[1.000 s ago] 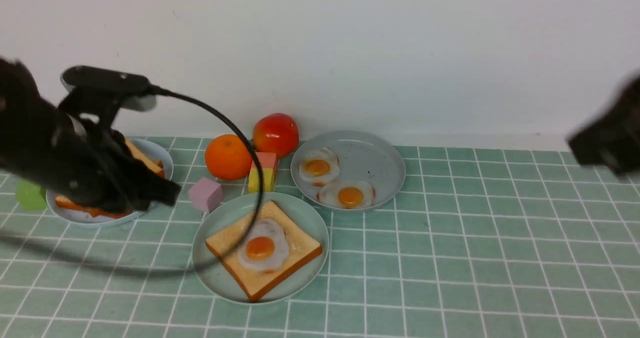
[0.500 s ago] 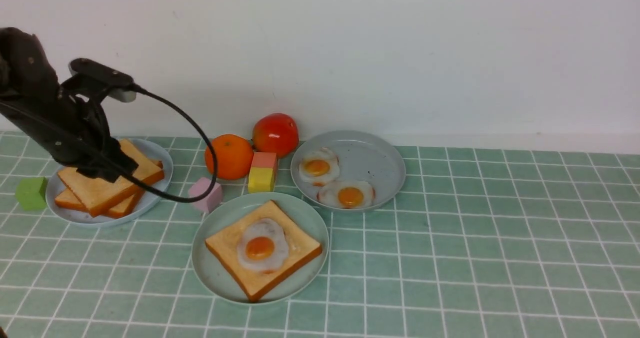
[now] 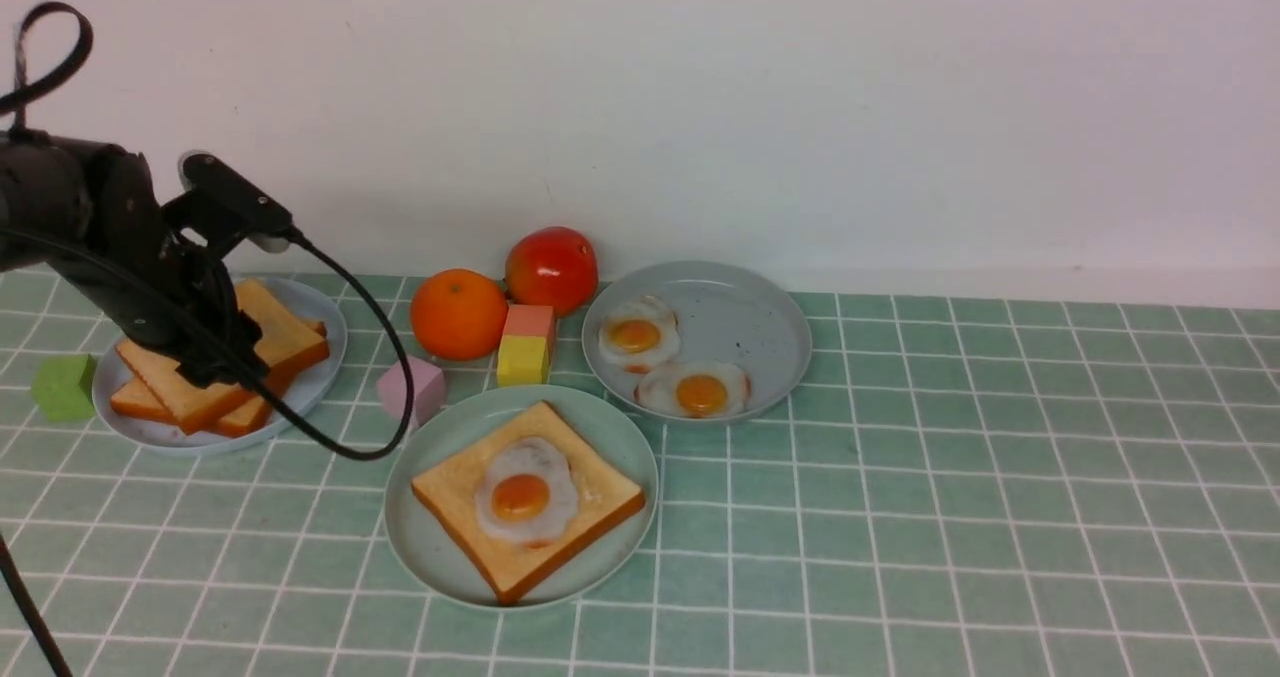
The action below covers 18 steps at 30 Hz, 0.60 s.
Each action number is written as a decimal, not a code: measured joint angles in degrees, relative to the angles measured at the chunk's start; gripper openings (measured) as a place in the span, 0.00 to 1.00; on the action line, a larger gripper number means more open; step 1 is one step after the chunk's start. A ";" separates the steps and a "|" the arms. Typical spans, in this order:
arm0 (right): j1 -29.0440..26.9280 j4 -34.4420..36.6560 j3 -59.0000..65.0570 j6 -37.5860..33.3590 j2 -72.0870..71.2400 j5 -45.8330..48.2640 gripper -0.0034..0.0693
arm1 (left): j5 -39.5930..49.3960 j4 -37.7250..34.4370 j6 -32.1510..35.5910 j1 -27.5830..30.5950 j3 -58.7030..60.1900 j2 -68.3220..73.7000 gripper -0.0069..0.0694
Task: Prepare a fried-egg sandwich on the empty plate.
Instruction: Use the left arm to grab a slice of bread
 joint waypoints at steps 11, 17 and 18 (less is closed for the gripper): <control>0.00 0.64 0.05 0.46 0.00 0.18 0.17 | 2.63 -3.46 0.74 0.00 -0.02 -0.65 0.59; 0.00 0.64 0.05 0.46 0.00 1.15 0.18 | 3.96 -4.69 2.93 0.00 -0.02 -1.34 0.59; 0.00 0.64 0.05 0.46 0.00 1.33 0.18 | 3.90 -4.74 3.41 0.00 -0.02 -1.05 0.59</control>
